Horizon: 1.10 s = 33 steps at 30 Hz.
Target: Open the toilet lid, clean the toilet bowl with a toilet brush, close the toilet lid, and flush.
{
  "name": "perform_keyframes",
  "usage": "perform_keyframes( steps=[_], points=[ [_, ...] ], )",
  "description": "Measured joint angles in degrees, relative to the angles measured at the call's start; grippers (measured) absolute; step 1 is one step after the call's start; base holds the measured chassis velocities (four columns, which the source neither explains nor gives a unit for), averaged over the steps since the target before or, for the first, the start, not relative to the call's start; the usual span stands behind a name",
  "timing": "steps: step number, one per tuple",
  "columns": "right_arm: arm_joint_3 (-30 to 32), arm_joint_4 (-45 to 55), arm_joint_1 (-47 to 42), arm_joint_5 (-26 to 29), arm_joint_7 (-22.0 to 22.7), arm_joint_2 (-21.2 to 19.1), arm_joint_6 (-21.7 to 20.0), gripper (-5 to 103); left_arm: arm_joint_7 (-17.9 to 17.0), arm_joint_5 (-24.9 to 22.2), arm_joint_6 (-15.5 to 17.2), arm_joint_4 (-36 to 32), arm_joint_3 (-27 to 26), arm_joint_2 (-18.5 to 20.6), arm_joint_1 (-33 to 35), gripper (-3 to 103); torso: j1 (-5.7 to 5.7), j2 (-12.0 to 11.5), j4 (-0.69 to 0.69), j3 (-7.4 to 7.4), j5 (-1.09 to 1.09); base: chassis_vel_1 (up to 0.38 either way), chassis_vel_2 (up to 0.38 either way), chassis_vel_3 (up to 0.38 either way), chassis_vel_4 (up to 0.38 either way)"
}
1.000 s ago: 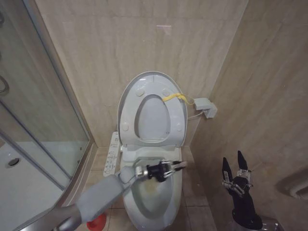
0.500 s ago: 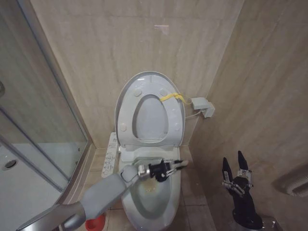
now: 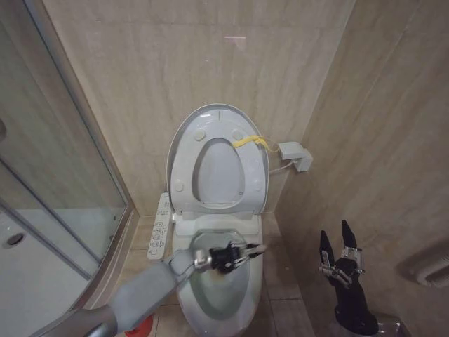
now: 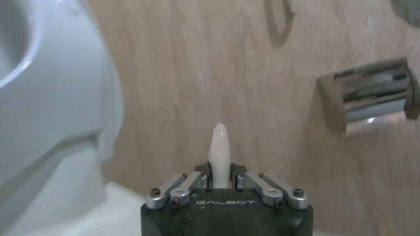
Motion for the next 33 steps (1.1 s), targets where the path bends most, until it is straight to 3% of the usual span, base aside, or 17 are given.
perform_keyframes(
  steps=[2, 4, 6, 9, 12, 15, 16, 19, 22, 25, 27, 29, 33],
  points=[
    [0.59, 0.38, -0.16, 0.1, 0.07, -0.03, -0.09, 100, -0.22, -0.53, 0.21, -2.17, -0.91, -0.65, -1.07, 20, 0.0, 0.0, -0.02, 0.0, 0.0, 0.0, 0.0, 0.0, 0.0],
    [1.04, 0.39, -0.13, 0.23, 0.11, 0.06, -0.1, 100, -0.92, -1.62, 0.66, -5.15, -1.42, -1.7, -2.45, 20, 0.0, 0.01, -0.17, -0.02, -0.02, 0.0, 0.0, 0.0, 0.0],
    [1.15, 0.38, -0.09, 0.25, 0.12, 0.1, -0.1, 100, -1.04, -1.88, 0.69, -5.76, -1.28, -1.82, -2.85, 20, -0.01, 0.02, -0.21, -0.03, -0.03, 0.0, 0.0, 0.0, 0.0],
    [1.16, 0.47, -0.31, 0.31, 0.14, 0.12, -0.09, 100, -0.47, -1.01, 0.18, -3.43, -0.33, -0.85, -2.2, 20, 0.0, 0.01, -0.18, -0.01, 0.0, -0.011, -0.019, -0.008, -0.003],
    [0.83, 0.97, -0.46, 0.45, 0.27, -0.22, -0.12, 100, 1.28, 1.72, -1.52, 1.95, -1.43, 0.34, 0.02, 20, 0.0, 0.0, 0.02, 0.0, 0.01, 0.0, 0.0, 0.0, 0.0],
    [1.02, 1.05, -0.58, 0.49, 0.26, -0.23, -0.12, 100, 0.95, 0.36, -0.65, -1.21, -1.74, -0.71, -0.61, 20, 0.0, 0.0, 0.01, 0.0, 0.0, 0.0, 0.0, 0.0, 0.0],
    [1.21, 0.93, -0.44, 0.44, 0.27, -0.1, -0.12, 100, 0.44, -0.62, 0.04, -4.15, -1.25, -1.56, -1.74, 20, 0.0, 0.01, -0.17, -0.01, -0.03, 0.0, 0.0, 0.0, 0.0],
    [1.13, 0.62, -0.13, 0.34, 0.36, 0.06, -0.13, 100, 0.36, -0.85, 0.22, -5.21, 0.18, -1.66, -2.53, 20, -0.01, 0.02, -0.21, -0.03, 0.0, -0.005, -0.017, -0.012, -0.008],
    [0.83, 0.73, -0.43, 0.19, 0.29, 0.17, -0.1, 100, 1.01, 0.51, -0.27, -2.6, 0.71, -0.89, -1.67, 20, 0.01, 0.0, -0.16, 0.0, 0.0, -0.037, -0.034, -0.002, -0.012],
    [0.58, 1.59, -0.94, 0.33, 0.23, -0.04, -0.09, 100, 1.39, 2.18, -0.74, -0.36, -1.17, 0.25, 0.48, 20, 0.01, 0.0, 0.01, 0.0, 0.0, 0.019, 0.008, 0.055, 0.03],
    [0.87, 1.62, -1.01, 0.39, 0.23, -0.05, -0.09, 100, 0.92, 1.43, -0.11, -2.76, -1.09, -0.33, -0.34, 20, -0.01, 0.0, 0.01, -0.01, 0.0, 0.036, 0.018, 0.021, 0.018],
    [0.98, 1.46, -0.84, 0.39, 0.23, 0.1, -0.07, 100, 0.53, 0.58, 0.33, -4.26, -1.09, -1.73, -1.56, 20, 0.0, 0.01, -0.14, -0.02, -0.01, 0.0, 0.0, 0.0, 0.0],
    [0.45, -0.08, 0.26, -0.13, 0.31, 0.31, -0.08, 100, 0.7, 0.44, 0.24, -2.05, 0.44, -3.2, -2.79, 20, 0.0, 0.01, -0.19, -0.01, 0.02, -0.038, -0.014, -0.011, -0.04]
  ],
)
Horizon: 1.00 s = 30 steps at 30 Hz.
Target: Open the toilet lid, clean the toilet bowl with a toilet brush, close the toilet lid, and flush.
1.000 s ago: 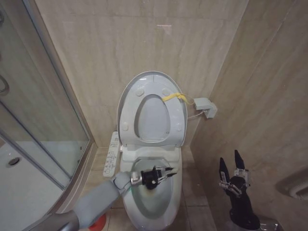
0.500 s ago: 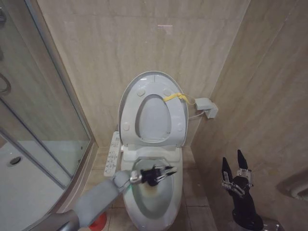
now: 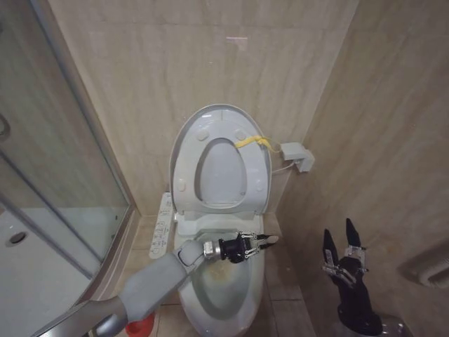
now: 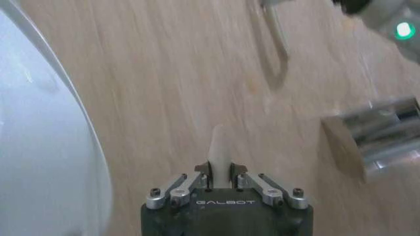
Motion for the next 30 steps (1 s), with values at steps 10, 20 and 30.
perform_keyframes(
  steps=[10, 20, 30],
  points=[
    [1.19, 2.44, -1.7, 0.73, 0.12, -0.73, 0.08, 100, 1.27, 0.81, -0.27, -0.64, -1.81, 1.91, 2.51, 20, -0.01, 0.0, 0.11, 0.0, -0.03, 0.015, 0.011, 0.005, 0.012],
    [-0.21, 1.08, -2.11, -0.21, -0.88, 0.37, 0.71, 100, 1.02, 0.46, -0.78, 2.92, 0.23, 2.84, 2.32, 20, 0.0, -0.01, 0.2, 0.02, -0.04, -0.007, 0.003, 0.007, 0.001],
    [-0.58, 0.35, -1.37, -1.22, -1.01, 0.8, 0.39, 100, 1.16, 0.12, -0.93, 2.4, 0.73, 0.75, 0.16, 20, 0.01, 0.0, 0.05, 0.01, 0.0, 0.017, 0.01, -0.008, 0.01]
  ],
)
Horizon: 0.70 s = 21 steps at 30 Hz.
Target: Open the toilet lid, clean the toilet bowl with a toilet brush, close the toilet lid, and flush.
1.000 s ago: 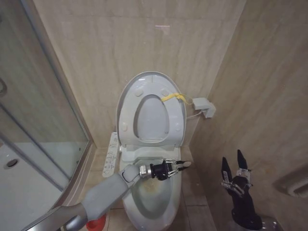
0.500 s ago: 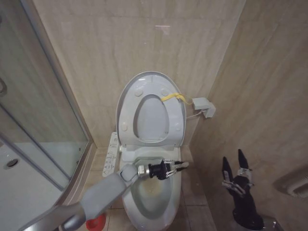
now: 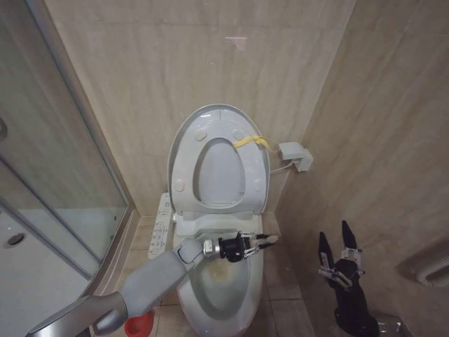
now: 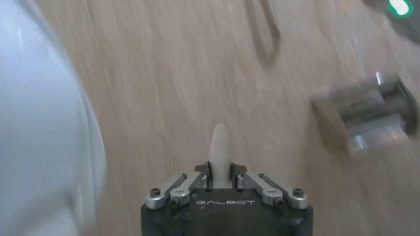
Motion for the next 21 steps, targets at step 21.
perform_keyframes(
  steps=[21],
  points=[
    [0.6, 1.43, -0.29, -0.32, -0.07, 0.24, -0.05, 100, -4.62, -4.45, 4.58, -5.49, 4.75, 0.29, -3.6, 20, -0.02, 0.01, -0.03, -0.02, -0.04, 0.005, 0.004, 0.0, 0.0]
  ],
)
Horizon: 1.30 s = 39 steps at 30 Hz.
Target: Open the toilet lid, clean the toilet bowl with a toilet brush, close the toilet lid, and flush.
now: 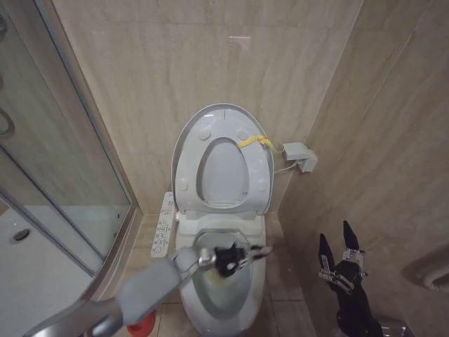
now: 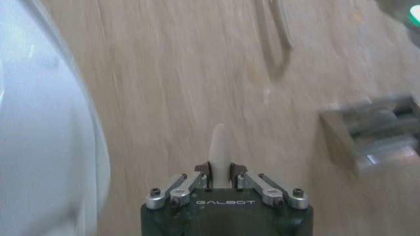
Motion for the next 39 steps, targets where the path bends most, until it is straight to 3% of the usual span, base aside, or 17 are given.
perform_keyframes(
  steps=[3, 8, 14, 16, 19, 21, 27, 30, 34, 37, 39],
  points=[
    [0.04, -0.71, 0.39, -0.04, 0.09, -0.07, -0.05, 100, -1.97, 0.12, 1.69, -0.64, 1.71, 0.47, -0.89, 20, 0.01, -0.01, -0.01, 0.01, 0.02, 0.0, 0.0, 0.0, 0.0],
    [0.71, 0.01, -0.72, 0.86, -0.2, -0.37, 0.22, 100, -3.17, 4.67, 2.79, 2.14, 3.26, 2.83, 0.96, 20, 0.02, -0.02, 0.18, 0.04, 0.03, 0.0, 0.0, 0.0, 0.0],
    [1.27, -0.36, 0.45, 1.08, 0.37, -0.75, -0.24, 100, -2.95, 2.39, 2.61, -2.46, -0.44, 1.22, -0.85, 20, 0.0, 0.0, -0.02, 0.0, 0.01, 0.009, 0.005, 0.001, -0.001],
    [1.08, -0.72, 0.5, 0.96, 0.34, -0.76, -0.23, 100, -2.35, 2.82, 2.06, -1.81, 0.1, 1.68, -0.65, 20, 0.01, 0.0, -0.01, 0.01, 0.05, -0.056, -0.033, -0.008, -0.032],
    [0.94, 0.04, -0.36, 0.98, 0.06, -0.66, -0.01, 100, -0.97, 6.05, 0.45, 2.0, 0.45, 3.77, 2.3, 20, 0.02, -0.02, 0.15, 0.03, 0.04, -0.04, -0.011, 0.012, -0.002],
    [0.89, 0.34, -0.37, 0.98, 0.11, -0.69, -0.05, 100, -0.9, 6.13, 0.37, 2.07, -0.02, 3.8, 2.63, 20, 0.02, -0.02, 0.19, 0.03, 0.02, 0.0, 0.0, 0.0, 0.0],
    [0.64, -0.73, 0.64, 0.43, 0.44, -0.62, -0.25, 100, -2.79, 2.41, 1.2, -3.06, -0.78, 1.25, 0.43, 20, 0.0, 0.0, -0.02, 0.0, 0.01, 0.011, 0.007, 0.001, 0.003],
    [0.31, -1.87, 0.87, 0.27, 0.61, -0.79, -0.08, 100, -3.6, 2.13, 1.19, -0.94, -0.7, 1.41, 2.29, 20, 0.02, -0.01, 0.03, 0.02, 0.03, 0.0, 0.0, 0.0, 0.0],
    [0.33, -1.82, 0.21, 0.53, 0.59, -1.08, 0.34, 100, -5.15, 0.38, 2.08, -2.31, -2.02, 4.09, 5.41, 20, 0.02, -0.02, 0.12, 0.03, 0.01, 0.0, 0.0, 0.0, 0.0],
    [-0.36, -2.12, 1.55, 0.13, 1.28, -1.32, 0.05, 100, -9.92, -6.78, 6.06, -12.1, -2.43, 9.77, 5.74, 20, 0.01, -0.01, 0.1, 0.01, 0.0, 0.0, 0.0, 0.0, 0.0],
    [-0.65, -2.32, 1.73, -0.09, 1.35, -1.29, 0.02, 100, -10.96, -8.16, 6.87, -14.24, -2.41, 10.72, 5.45, 20, 0.01, -0.01, 0.08, 0.02, 0.0, 0.0, 0.0, 0.0, 0.0]
  ],
)
